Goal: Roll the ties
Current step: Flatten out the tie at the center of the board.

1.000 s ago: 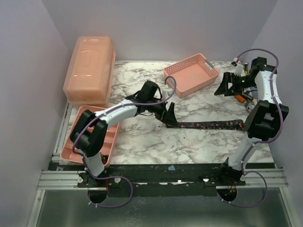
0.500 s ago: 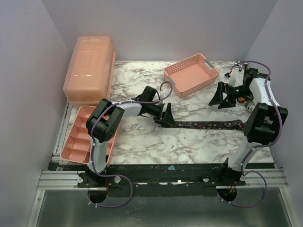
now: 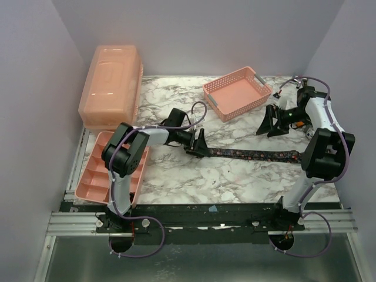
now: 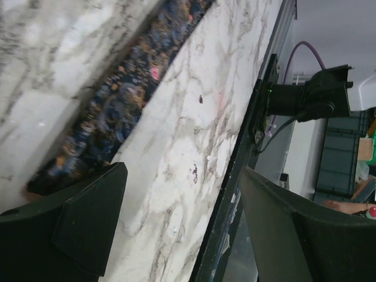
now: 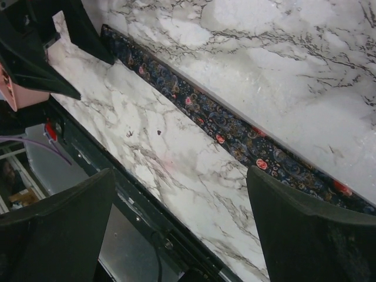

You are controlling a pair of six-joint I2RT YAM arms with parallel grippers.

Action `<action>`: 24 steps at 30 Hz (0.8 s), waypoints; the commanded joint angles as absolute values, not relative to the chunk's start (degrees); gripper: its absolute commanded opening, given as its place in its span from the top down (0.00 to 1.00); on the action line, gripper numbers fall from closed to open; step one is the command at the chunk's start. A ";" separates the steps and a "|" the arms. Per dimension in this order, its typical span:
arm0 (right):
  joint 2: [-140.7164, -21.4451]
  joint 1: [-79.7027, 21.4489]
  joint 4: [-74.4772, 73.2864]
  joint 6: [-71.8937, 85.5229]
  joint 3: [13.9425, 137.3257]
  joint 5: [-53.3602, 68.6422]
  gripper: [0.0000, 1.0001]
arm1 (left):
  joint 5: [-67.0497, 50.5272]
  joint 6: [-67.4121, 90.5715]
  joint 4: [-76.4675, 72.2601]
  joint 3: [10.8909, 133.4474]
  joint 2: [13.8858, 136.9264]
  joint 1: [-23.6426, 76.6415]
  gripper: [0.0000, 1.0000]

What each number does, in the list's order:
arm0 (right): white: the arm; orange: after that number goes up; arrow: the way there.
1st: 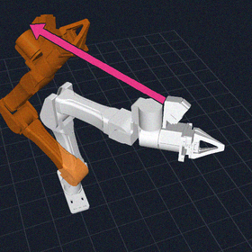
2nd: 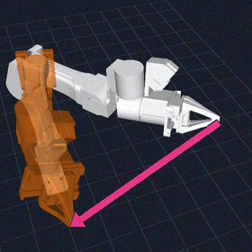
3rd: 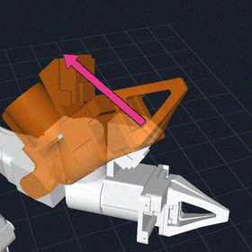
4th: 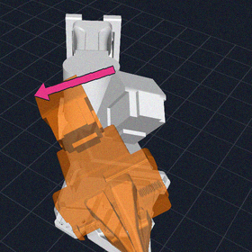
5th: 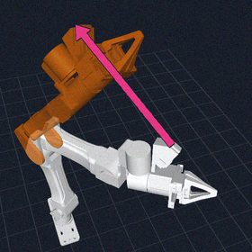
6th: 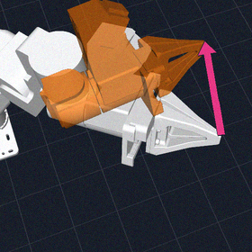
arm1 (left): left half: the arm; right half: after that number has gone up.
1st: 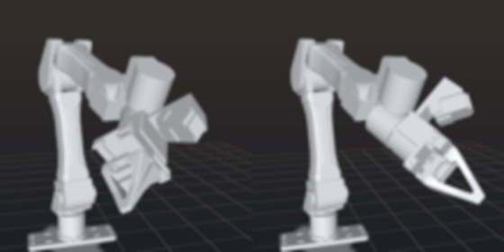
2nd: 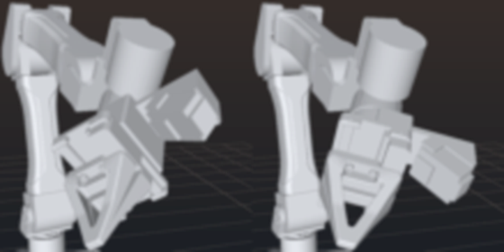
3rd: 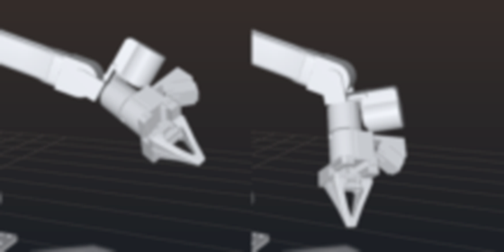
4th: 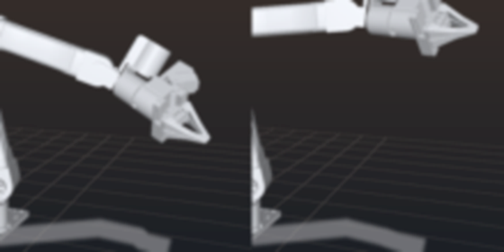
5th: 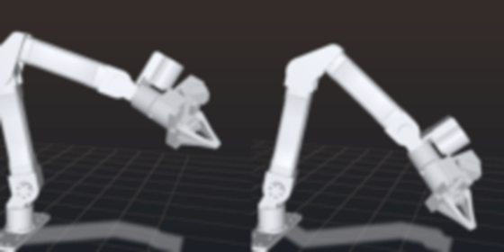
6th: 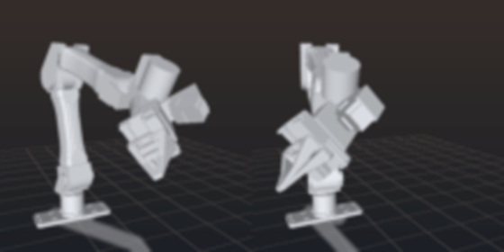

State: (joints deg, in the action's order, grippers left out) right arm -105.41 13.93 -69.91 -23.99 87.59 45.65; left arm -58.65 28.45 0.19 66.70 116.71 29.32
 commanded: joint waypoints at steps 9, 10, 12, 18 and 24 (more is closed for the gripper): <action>-95.18 -7.53 -49.50 -37.15 73.77 23.46 0.09 | -51.76 14.31 5.79 62.63 91.28 27.77 0.15; -95.11 -9.54 -47.92 -37.39 72.77 21.96 0.09 | -50.76 14.28 5.90 62.59 90.02 26.93 0.14; -95.92 -12.83 -45.27 -37.85 71.47 19.63 0.10 | -50.54 15.55 6.13 62.85 89.23 24.71 0.14; -98.49 -19.28 -39.12 -38.43 68.66 15.85 0.12 | -49.38 19.11 5.52 62.94 88.34 19.36 0.14; -101.10 -22.59 -35.91 -39.57 65.74 15.17 0.13 | -47.97 17.72 7.33 62.71 87.02 17.43 0.14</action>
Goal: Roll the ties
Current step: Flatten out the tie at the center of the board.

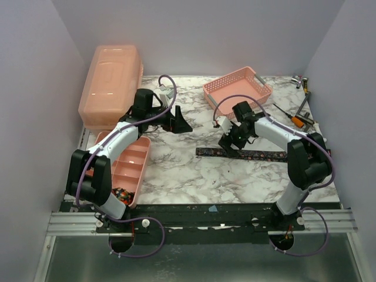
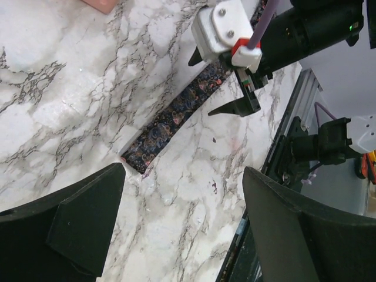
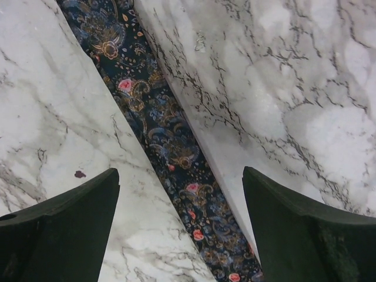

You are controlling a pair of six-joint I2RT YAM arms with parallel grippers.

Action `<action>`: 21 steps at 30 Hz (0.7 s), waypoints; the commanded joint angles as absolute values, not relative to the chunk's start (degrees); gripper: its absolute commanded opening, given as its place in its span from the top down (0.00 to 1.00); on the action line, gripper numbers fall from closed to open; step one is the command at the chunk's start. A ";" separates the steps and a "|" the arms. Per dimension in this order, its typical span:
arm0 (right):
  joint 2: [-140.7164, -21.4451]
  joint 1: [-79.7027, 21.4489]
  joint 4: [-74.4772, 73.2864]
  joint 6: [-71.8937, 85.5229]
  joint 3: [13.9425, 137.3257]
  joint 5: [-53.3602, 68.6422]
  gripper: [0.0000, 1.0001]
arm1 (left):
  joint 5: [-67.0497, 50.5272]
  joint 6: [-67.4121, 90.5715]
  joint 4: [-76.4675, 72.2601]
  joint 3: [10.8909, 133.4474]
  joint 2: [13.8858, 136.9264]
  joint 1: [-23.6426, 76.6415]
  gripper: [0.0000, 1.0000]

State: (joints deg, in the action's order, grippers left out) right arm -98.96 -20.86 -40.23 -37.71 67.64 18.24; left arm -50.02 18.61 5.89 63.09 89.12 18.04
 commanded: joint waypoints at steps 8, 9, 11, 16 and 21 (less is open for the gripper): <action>-101.38 -27.06 -29.79 -41.94 60.09 10.60 0.39 | -45.79 18.71 6.50 61.96 86.54 13.88 0.15; -101.11 -27.78 -28.96 -42.28 59.31 9.72 0.43 | -45.79 18.30 6.73 62.17 86.63 13.57 0.16; -100.46 -29.07 -27.31 -42.94 57.57 8.55 0.48 | -45.27 17.15 7.33 62.53 86.50 13.11 0.17; -98.67 -29.44 -27.64 -43.09 56.99 7.77 0.47 | -45.46 12.68 8.98 62.87 86.18 12.83 0.20; -92.86 -26.38 -32.64 -44.09 56.81 8.22 0.12 | -45.70 7.66 10.72 63.24 86.65 13.16 0.19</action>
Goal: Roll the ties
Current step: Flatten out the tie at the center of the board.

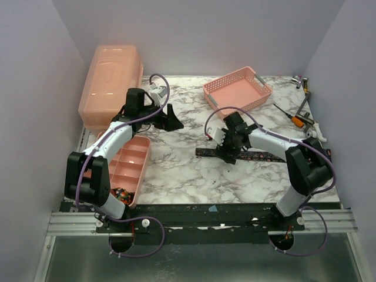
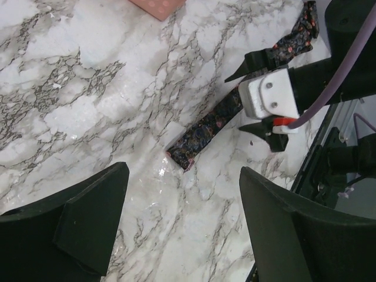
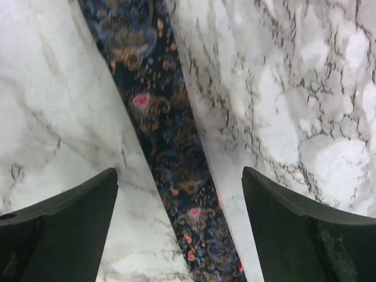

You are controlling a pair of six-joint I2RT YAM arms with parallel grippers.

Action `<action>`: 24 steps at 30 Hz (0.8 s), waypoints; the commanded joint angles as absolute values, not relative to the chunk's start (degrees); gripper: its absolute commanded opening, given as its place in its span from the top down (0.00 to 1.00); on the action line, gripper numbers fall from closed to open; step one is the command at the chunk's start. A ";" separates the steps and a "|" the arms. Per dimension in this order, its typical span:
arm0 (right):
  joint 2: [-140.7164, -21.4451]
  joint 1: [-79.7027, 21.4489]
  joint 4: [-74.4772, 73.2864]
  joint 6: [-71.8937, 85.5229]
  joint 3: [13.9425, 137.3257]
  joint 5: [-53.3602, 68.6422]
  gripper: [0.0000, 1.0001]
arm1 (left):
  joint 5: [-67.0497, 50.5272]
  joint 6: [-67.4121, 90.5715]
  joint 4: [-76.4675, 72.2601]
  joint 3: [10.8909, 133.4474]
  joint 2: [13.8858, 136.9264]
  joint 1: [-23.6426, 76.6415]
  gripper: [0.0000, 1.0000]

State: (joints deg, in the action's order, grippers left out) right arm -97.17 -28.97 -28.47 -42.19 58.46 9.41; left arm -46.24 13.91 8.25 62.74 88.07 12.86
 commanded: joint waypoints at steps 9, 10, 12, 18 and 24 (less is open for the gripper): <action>-86.75 -11.14 -43.68 -56.85 54.16 9.42 0.08 | -46.78 7.00 11.13 63.16 87.62 14.57 0.19; -86.90 -9.45 -43.68 -58.05 53.77 8.94 0.09 | -46.91 6.94 11.08 62.94 87.62 14.66 0.19; -87.64 -6.57 -43.69 -60.26 53.77 8.38 0.09 | -47.34 6.71 11.41 62.76 87.69 14.76 0.19; -91.70 -1.12 -44.36 -63.72 55.42 6.92 0.11 | -48.33 4.68 12.81 62.75 87.40 14.77 0.19; -92.59 -0.90 -41.92 -66.80 52.64 6.52 0.19 | -48.91 4.32 13.50 63.30 88.19 14.67 0.19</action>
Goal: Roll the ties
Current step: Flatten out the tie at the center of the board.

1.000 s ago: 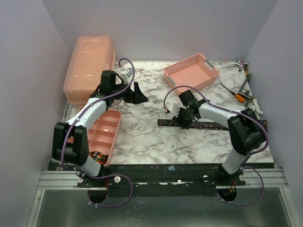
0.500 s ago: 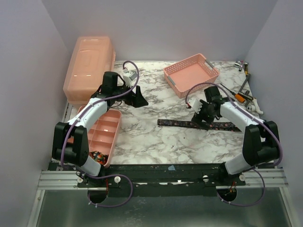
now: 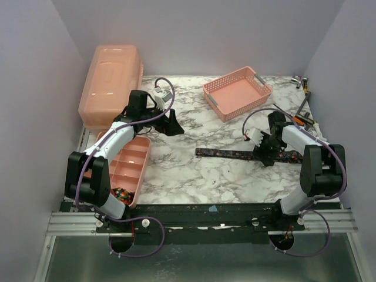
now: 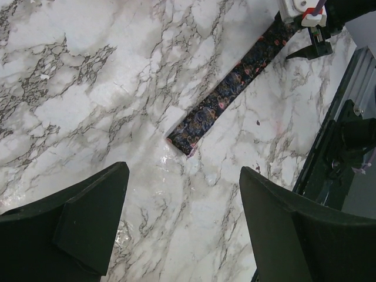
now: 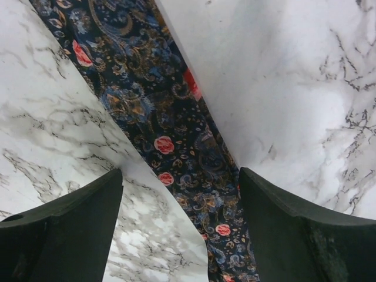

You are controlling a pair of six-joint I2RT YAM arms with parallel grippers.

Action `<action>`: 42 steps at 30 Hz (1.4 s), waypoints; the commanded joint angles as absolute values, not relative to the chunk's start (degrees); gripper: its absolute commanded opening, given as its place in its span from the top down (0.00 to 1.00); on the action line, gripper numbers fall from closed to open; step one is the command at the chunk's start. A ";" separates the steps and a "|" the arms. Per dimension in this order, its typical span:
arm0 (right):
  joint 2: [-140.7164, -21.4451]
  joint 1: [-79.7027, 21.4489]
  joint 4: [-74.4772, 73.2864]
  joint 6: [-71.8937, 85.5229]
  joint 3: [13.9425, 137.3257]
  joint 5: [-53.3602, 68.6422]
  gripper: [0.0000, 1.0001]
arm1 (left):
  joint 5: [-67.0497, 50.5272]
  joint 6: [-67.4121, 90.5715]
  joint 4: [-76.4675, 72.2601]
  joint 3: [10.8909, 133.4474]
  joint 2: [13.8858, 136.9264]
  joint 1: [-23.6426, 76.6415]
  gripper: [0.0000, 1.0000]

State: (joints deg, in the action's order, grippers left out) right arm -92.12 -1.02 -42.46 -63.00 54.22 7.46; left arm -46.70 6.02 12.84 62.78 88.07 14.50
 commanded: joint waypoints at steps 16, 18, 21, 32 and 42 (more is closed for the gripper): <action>-90.79 -0.90 -43.10 -57.57 60.28 10.02 0.15 | -47.46 9.99 9.07 58.82 87.59 14.96 0.26; -90.00 -0.88 -46.50 -53.69 65.96 14.23 0.13 | -47.25 11.90 7.72 57.58 87.07 15.28 0.25; -89.29 -0.88 -48.41 -46.25 73.98 21.10 0.06 | -46.17 13.44 6.86 55.69 85.94 16.50 0.23; -103.62 3.74 -50.66 -13.52 93.03 43.57 0.00 | -44.73 22.96 1.65 55.58 96.73 22.38 0.28; -99.22 0.25 -40.93 -1.79 69.73 49.55 0.25 | -44.43 30.09 -4.21 56.73 105.01 22.76 0.46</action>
State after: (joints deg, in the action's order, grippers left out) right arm -101.08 1.67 -43.92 -8.78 76.03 44.07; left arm -44.77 26.26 -0.16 55.75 102.87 22.57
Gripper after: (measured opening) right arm 0.799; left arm 0.567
